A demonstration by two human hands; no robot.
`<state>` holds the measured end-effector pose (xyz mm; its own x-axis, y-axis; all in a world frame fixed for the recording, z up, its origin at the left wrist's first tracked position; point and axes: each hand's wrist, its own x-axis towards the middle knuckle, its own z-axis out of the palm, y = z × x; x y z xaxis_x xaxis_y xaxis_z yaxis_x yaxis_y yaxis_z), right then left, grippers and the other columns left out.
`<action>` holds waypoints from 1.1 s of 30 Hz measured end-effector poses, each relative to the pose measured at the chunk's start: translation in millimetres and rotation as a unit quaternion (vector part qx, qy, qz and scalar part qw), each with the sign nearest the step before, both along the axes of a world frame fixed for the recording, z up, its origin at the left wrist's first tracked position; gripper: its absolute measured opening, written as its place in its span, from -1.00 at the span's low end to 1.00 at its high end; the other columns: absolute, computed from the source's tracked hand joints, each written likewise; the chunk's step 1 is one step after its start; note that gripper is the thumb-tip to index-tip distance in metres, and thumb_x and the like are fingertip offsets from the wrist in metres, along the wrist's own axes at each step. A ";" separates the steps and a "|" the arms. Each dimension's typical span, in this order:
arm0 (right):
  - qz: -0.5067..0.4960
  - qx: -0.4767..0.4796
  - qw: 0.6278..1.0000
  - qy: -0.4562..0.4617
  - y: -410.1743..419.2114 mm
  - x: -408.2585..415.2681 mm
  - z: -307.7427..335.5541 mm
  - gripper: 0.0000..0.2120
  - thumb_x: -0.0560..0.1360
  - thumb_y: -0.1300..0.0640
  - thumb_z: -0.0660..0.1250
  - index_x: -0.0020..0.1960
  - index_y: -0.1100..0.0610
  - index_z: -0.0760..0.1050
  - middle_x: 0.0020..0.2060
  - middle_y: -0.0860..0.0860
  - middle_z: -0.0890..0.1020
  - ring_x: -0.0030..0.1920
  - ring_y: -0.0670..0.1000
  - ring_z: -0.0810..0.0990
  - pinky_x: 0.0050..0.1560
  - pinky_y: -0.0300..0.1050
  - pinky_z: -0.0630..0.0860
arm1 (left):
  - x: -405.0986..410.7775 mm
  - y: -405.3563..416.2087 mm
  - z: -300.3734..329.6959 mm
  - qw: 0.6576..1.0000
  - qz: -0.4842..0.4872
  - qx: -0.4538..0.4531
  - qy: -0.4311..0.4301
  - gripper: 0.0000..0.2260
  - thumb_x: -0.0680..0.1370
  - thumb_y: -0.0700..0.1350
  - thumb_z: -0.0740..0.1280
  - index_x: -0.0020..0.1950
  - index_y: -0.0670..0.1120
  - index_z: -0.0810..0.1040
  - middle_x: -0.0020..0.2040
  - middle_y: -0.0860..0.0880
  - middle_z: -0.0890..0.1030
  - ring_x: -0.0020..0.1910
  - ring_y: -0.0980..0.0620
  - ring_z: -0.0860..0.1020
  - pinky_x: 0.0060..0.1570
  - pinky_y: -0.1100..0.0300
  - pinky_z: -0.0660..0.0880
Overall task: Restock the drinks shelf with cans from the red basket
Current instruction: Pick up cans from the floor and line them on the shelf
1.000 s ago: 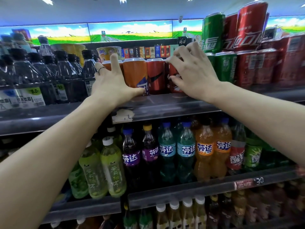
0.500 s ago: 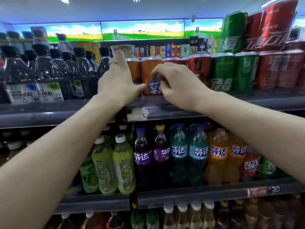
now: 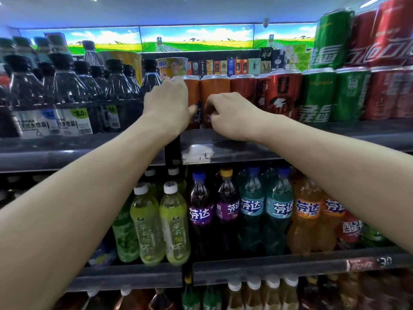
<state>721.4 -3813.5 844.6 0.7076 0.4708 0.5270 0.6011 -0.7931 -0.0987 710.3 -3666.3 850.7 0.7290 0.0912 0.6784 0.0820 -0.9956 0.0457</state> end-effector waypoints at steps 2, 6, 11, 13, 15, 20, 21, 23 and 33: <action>-0.006 0.002 1.000 0.001 0.5 0.6 -0.1 -0.72 0.57 0.20 0.18 0.21 0.22 0.53 0.15 0.16 0.61 0.17 0.18 0.54 0.17 0.05 0.51 | 6.9 5.2 -3.5 0.999 -0.013 -0.023 0.019 -0.51 0.63 0.07 0.41 0.35 -0.26 0.39 0.27 -0.30 0.53 0.23 -0.38 0.55 0.06 -0.12 0.46; -0.015 -0.002 0.999 0.045 6.0 5.9 6.0 -0.72 0.57 0.19 0.17 0.21 0.22 0.53 0.10 0.13 0.59 0.08 0.16 0.54 0.03 -0.04 0.48 | 19.1 12.9 0.0 0.995 -0.042 -0.048 0.071 -0.60 0.62 -0.04 0.42 0.29 -0.27 0.41 0.25 -0.33 0.53 0.22 -0.39 0.54 0.04 -0.11 0.44; -0.032 -0.012 0.996 0.088 11.9 15.9 11.8 -0.85 0.58 0.21 0.12 0.05 0.16 0.46 0.00 0.10 0.50 -0.02 0.14 0.47 -0.09 -0.13 0.35 | 35.5 9.7 0.3 0.981 -0.094 -0.065 0.159 -0.63 0.63 -0.03 0.41 0.25 -0.22 0.37 0.25 -0.32 0.53 0.07 -0.25 0.49 -0.03 -0.03 0.40; -0.039 -0.023 0.993 0.104 13.8 18.4 13.5 -0.85 0.59 0.22 0.12 0.04 0.17 0.46 -0.02 0.11 0.51 -0.07 0.12 0.48 -0.19 -0.11 0.37 | 38.6 7.9 1.1 0.973 -0.108 -0.093 0.180 -0.55 0.64 -0.03 0.39 0.37 -0.26 0.32 0.26 -0.31 0.52 0.06 -0.22 0.47 -0.04 0.02 0.36; -0.039 -0.033 0.991 0.120 15.3 19.5 15.2 -0.84 0.61 0.22 0.13 0.05 0.19 0.48 -0.02 0.11 0.53 -0.14 0.06 0.49 -0.28 -0.13 0.38 | 40.1 6.4 2.3 0.969 -0.116 -0.114 0.188 -0.50 0.66 -0.03 0.37 0.44 -0.27 0.28 0.28 -0.30 0.51 0.05 -0.18 0.45 -0.04 0.03 0.35; -0.032 -0.047 0.987 0.148 20.6 24.0 14.9 -0.80 0.65 0.18 0.14 0.11 0.22 0.51 0.07 0.13 0.57 0.06 0.11 0.55 -0.01 -0.05 0.48 | 46.6 6.3 2.8 0.968 -0.128 -0.095 0.195 -0.59 0.65 -0.06 0.37 0.41 -0.23 0.39 0.31 -0.26 0.53 0.09 -0.16 0.48 0.00 0.06 0.37; -0.029 -0.048 0.987 0.152 21.7 25.5 14.3 -0.82 0.65 0.17 0.14 0.05 0.20 0.50 0.06 0.13 0.58 0.03 0.11 0.54 -0.04 -0.06 0.45 | 47.5 6.7 2.4 0.967 -0.134 -0.091 0.198 -0.57 0.64 -0.07 0.37 0.44 -0.21 0.40 0.34 -0.25 0.53 0.17 -0.18 0.50 0.04 0.06 0.39; -0.027 -0.052 0.987 0.153 23.5 27.5 14.1 -0.82 0.65 0.16 0.13 -0.01 0.18 0.47 0.03 0.13 0.58 0.00 0.10 0.53 -0.11 -0.11 0.41 | 48.1 7.4 1.7 0.966 -0.142 -0.084 0.200 -0.54 0.64 -0.08 0.37 0.50 -0.17 0.39 0.41 -0.23 0.51 0.32 -0.21 0.50 0.16 0.06 0.41; -0.048 0.004 0.993 0.107 19.4 18.0 13.2 -0.84 0.63 0.14 0.18 0.16 0.17 0.42 -0.04 0.10 0.47 -0.13 0.07 0.48 -0.31 -0.15 0.34 | 40.7 6.6 8.3 0.956 -0.152 -0.123 0.216 -0.32 0.64 -0.02 0.36 0.67 0.00 0.09 0.41 -0.26 0.48 0.19 -0.21 0.48 0.08 0.10 0.37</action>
<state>739.3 -3794.1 857.8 0.8452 0.3923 0.3629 0.4877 -0.8439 -0.2236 750.9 -3659.7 859.0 0.9549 -0.0519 0.2922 -0.1457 -0.9398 0.3091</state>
